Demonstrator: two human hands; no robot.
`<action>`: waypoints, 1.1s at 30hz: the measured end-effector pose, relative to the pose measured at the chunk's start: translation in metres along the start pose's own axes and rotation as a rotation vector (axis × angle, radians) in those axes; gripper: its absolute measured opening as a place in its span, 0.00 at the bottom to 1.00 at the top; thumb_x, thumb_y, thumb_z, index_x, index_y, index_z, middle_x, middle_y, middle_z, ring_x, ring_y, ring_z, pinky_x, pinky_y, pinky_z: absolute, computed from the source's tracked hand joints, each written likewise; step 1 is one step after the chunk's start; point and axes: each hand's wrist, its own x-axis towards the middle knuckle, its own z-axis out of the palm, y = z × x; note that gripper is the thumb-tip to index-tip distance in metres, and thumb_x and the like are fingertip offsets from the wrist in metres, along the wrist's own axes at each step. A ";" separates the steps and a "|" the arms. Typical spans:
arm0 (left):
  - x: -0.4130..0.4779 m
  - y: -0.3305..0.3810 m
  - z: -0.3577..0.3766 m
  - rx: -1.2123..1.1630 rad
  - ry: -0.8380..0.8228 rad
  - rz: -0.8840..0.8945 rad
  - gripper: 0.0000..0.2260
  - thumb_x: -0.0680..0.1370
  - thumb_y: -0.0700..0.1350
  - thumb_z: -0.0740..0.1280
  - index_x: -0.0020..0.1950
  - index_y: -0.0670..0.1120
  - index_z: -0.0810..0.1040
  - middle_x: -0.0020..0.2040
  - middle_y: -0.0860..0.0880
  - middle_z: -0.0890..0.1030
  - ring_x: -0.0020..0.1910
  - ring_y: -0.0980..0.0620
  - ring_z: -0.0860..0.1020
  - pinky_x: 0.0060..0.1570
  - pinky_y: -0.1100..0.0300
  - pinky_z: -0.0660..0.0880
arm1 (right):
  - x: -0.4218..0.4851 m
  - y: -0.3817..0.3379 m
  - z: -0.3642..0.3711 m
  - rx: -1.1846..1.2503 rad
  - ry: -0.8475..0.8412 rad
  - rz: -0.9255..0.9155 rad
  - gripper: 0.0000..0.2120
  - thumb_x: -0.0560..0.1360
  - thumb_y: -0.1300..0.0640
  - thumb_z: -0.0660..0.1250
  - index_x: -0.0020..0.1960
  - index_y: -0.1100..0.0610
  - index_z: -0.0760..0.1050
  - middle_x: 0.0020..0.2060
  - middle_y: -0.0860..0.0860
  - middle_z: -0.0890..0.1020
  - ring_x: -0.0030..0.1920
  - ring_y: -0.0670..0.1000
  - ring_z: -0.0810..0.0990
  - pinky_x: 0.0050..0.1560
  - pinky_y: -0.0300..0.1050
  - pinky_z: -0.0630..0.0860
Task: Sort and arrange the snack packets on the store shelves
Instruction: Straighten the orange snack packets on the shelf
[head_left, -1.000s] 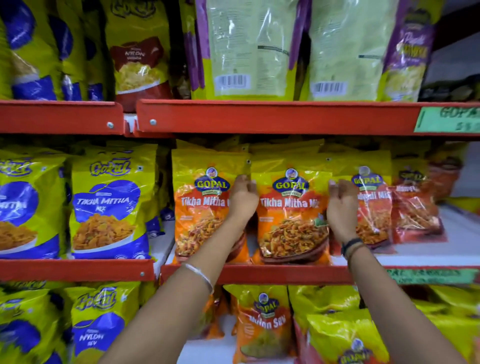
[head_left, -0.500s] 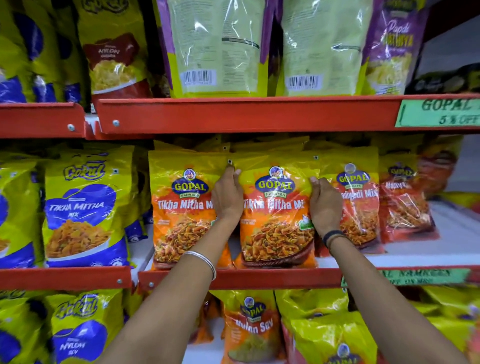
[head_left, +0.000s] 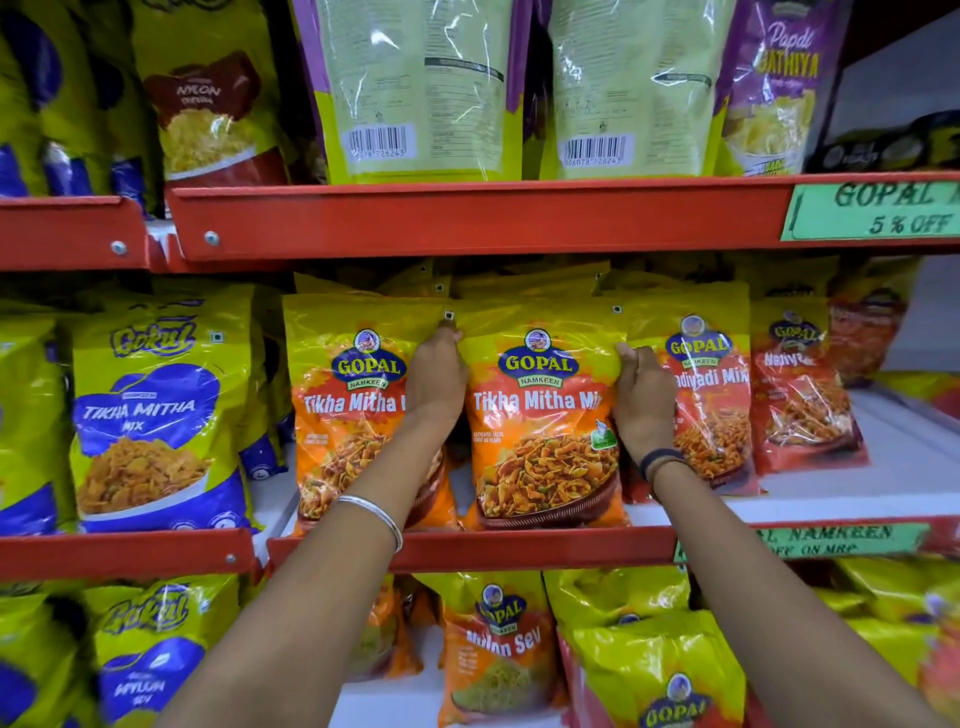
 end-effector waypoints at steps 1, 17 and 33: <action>-0.002 0.000 -0.005 -0.039 0.034 -0.017 0.12 0.76 0.30 0.56 0.57 0.37 0.73 0.51 0.34 0.80 0.48 0.37 0.78 0.45 0.47 0.74 | -0.003 -0.001 -0.003 0.040 0.040 0.026 0.17 0.82 0.56 0.54 0.53 0.69 0.72 0.26 0.47 0.68 0.24 0.49 0.65 0.21 0.36 0.58; -0.034 0.033 0.019 -0.001 -0.213 0.540 0.18 0.81 0.48 0.54 0.68 0.43 0.68 0.72 0.44 0.67 0.75 0.47 0.59 0.74 0.50 0.58 | -0.115 0.012 -0.016 0.176 -0.098 0.013 0.32 0.77 0.37 0.50 0.72 0.57 0.58 0.66 0.53 0.69 0.66 0.53 0.70 0.66 0.49 0.68; 0.056 0.104 0.060 -0.030 -0.316 0.108 0.13 0.72 0.49 0.70 0.55 0.46 0.81 0.59 0.44 0.82 0.60 0.45 0.77 0.62 0.55 0.69 | -0.085 0.026 -0.016 0.134 -0.507 0.191 0.44 0.54 0.22 0.65 0.55 0.55 0.76 0.45 0.56 0.85 0.45 0.54 0.83 0.46 0.54 0.80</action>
